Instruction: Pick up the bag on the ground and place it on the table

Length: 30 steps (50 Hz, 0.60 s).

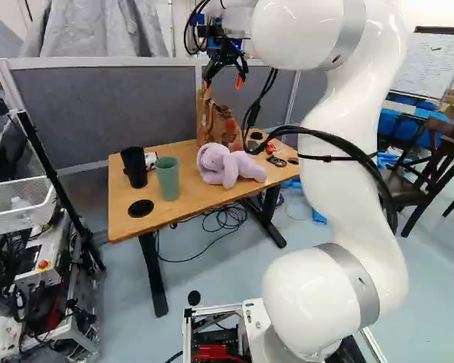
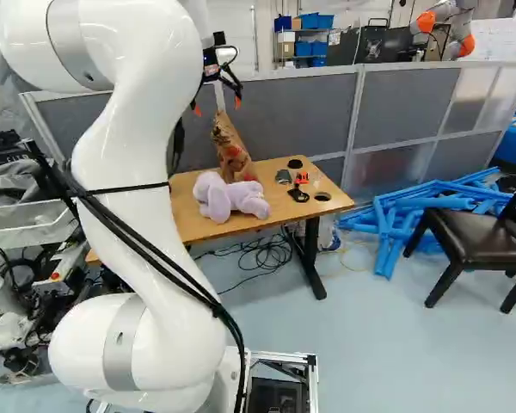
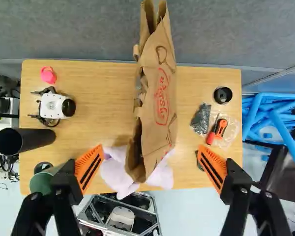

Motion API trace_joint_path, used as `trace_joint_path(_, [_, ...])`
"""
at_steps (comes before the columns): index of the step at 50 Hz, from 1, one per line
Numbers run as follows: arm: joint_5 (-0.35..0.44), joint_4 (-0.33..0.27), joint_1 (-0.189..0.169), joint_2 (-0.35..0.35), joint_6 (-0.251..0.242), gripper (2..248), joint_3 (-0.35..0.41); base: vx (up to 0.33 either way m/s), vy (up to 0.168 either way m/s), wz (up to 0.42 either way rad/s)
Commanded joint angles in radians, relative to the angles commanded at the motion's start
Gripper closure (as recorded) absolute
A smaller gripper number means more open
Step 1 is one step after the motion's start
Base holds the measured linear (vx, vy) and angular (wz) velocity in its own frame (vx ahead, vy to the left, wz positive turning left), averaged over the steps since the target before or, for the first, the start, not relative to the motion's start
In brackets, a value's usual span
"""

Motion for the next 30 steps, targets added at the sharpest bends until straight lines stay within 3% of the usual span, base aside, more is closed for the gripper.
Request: trace_joint_path(30, [0.000,0.000,0.000,0.000,0.000,3,0.000,-0.168,-0.003,0.013])
